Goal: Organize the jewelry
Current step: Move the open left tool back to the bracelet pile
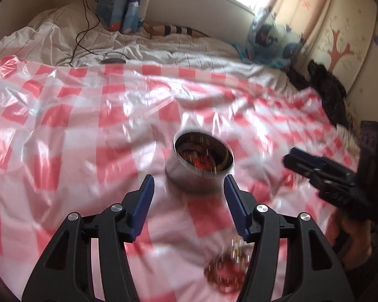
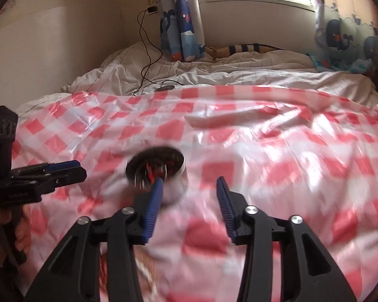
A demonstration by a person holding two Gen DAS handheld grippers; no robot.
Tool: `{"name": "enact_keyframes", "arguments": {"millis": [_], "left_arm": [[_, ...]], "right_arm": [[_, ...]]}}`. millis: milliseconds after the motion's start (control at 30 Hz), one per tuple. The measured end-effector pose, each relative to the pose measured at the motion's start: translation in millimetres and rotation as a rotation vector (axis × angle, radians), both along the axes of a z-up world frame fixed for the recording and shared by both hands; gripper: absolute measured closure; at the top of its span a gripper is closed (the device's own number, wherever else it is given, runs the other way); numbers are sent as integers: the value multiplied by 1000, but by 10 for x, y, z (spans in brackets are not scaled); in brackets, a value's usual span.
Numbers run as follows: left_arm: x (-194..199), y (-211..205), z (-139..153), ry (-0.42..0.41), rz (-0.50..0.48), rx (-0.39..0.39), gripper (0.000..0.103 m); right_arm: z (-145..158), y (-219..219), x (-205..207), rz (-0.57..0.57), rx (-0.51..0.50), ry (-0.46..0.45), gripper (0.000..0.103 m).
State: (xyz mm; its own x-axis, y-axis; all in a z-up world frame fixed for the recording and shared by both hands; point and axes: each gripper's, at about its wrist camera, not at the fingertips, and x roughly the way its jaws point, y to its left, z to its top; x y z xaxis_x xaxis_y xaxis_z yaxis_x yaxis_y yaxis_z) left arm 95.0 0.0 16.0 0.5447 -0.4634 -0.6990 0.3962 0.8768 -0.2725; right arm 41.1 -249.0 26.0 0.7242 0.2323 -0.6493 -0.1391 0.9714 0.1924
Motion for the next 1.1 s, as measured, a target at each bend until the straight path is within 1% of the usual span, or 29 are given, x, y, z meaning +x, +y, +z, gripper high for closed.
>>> {"name": "enact_keyframes", "arguments": {"millis": [67, 133, 167, 233, 300, 367, 433, 500, 633, 700, 767, 833, 900, 967, 1000, 1033, 1100], "left_arm": [[-250, -24, -101, 13, -25, 48, 44], [-453, -53, -200, 33, -31, 98, 43], [-523, -80, -238, 40, -35, 119, 43], [-602, -136, -273, 37, -66, 132, 43], [-658, -165, -294, 32, -69, 161, 42], [-712, -165, -320, 26, -90, 176, 41], [-736, -136, -379, 30, -88, 208, 41], [-723, -105, -416, 42, -93, 211, 41], [-703, -74, -403, 32, -89, 209, 41], [-695, -95, -390, 27, -91, 204, 41], [-700, -133, -396, 21, -99, 214, 40], [-706, -183, -421, 15, -107, 232, 39], [-705, -219, -455, 18, -110, 241, 39], [-698, -271, -473, 13, -119, 252, 39], [-693, -296, -481, 7, -120, 259, 39], [-684, -312, -488, 3, -119, 266, 38], [-651, -357, -516, 3, -115, 276, 38]], "right_arm": [[-145, -55, -376, 13, 9, 17, 55], [-223, -81, -539, -4, 18, 70, 55], [-213, -86, -569, -1, 49, 69, 55], [-168, -83, -557, 16, 116, 54, 54], [-177, -39, -519, 28, 139, 60, 52], [-234, 52, -484, 45, 118, 91, 51], [-310, 126, -442, 53, 76, 127, 51], [-368, 129, -428, 62, 85, 148, 51], [-442, 180, -367, 72, 79, 162, 51], [-476, 228, -348, 79, 53, 165, 51], [-519, 328, -326, 87, -17, 167, 51], [-560, 423, -307, 89, -96, 165, 49], [-601, 496, -289, 105, -127, 166, 48], [-661, 552, -266, 96, -177, 178, 47], [-687, 562, -255, 93, -189, 184, 44], [-700, 564, -251, 87, -198, 187, 39], [-701, 551, -252, 74, -215, 185, 36]]}}
